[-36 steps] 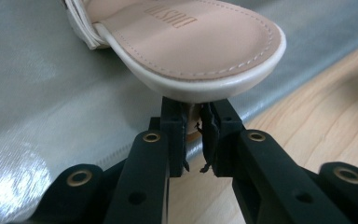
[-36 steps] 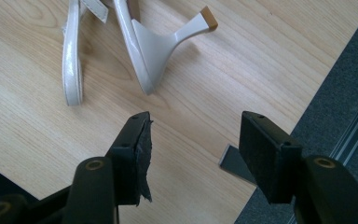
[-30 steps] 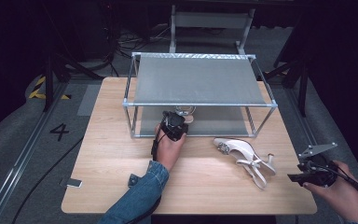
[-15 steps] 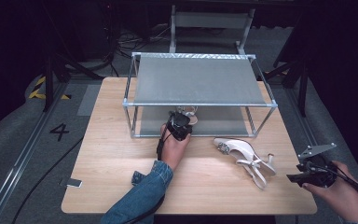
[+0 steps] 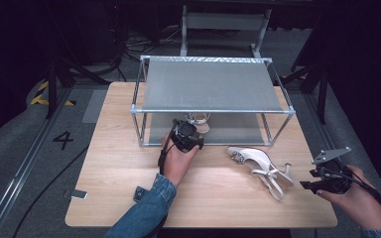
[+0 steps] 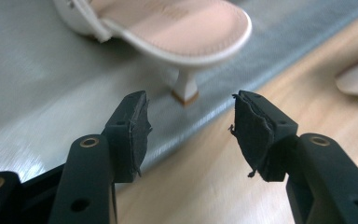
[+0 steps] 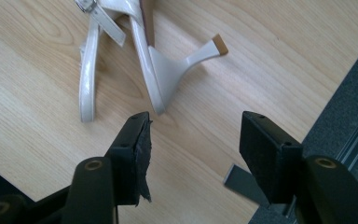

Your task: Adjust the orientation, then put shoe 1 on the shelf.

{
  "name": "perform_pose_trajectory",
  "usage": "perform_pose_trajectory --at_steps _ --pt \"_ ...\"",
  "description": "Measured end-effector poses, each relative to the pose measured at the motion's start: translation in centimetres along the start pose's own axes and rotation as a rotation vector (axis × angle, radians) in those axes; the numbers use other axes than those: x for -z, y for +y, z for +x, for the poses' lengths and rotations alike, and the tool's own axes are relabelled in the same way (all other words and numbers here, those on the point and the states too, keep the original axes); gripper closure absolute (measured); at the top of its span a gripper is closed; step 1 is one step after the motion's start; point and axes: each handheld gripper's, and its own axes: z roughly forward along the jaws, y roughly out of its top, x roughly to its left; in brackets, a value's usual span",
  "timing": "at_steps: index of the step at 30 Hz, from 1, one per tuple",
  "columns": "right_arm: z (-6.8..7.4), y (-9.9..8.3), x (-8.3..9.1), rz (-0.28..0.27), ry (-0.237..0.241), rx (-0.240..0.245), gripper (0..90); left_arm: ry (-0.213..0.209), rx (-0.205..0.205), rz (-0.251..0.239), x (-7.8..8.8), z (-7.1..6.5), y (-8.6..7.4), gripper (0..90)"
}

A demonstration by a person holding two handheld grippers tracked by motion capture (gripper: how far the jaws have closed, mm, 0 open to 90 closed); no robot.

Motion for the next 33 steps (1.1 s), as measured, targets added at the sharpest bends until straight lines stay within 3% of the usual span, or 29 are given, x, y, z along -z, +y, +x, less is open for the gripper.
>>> perform_pose_trajectory --at_steps 3,4,6,12,13,17,27,33 --pt "0.2 1.0 -0.4 -0.003 0.013 0.022 44.9 -0.001 -0.013 0.022 2.1 -0.3 -0.6 45.6" --pt "0.2 1.0 -0.4 -0.003 0.013 0.022 44.9 -0.001 -0.013 0.022 2.1 -0.3 -0.6 45.3" --pt "0.5 1.9 -0.6 -0.007 0.02 0.043 44.7 -0.007 -0.02 0.012 4.0 -0.5 -1.2 44.8" --pt "0.9 3.5 -0.6 -0.024 0.022 0.062 44.3 0.014 -0.023 0.03 6.4 -0.3 -2.3 42.2" --pt "1.2 4.1 -0.8 -0.018 0.029 0.075 44.2 -0.008 0.015 0.051 7.1 0.1 -2.9 41.4" --pt "2.1 5.4 -1.4 0.009 0.046 0.104 44.0 -0.025 0.054 0.096 8.5 1.1 -4.1 41.8" --pt "3.4 7.4 -2.5 0.025 0.055 0.165 43.2 0.032 0.118 0.143 10.3 3.1 -6.2 37.0" --pt "3.9 7.8 -3.2 0.031 0.071 0.191 41.6 0.034 0.116 0.147 10.2 3.0 -6.4 36.6"
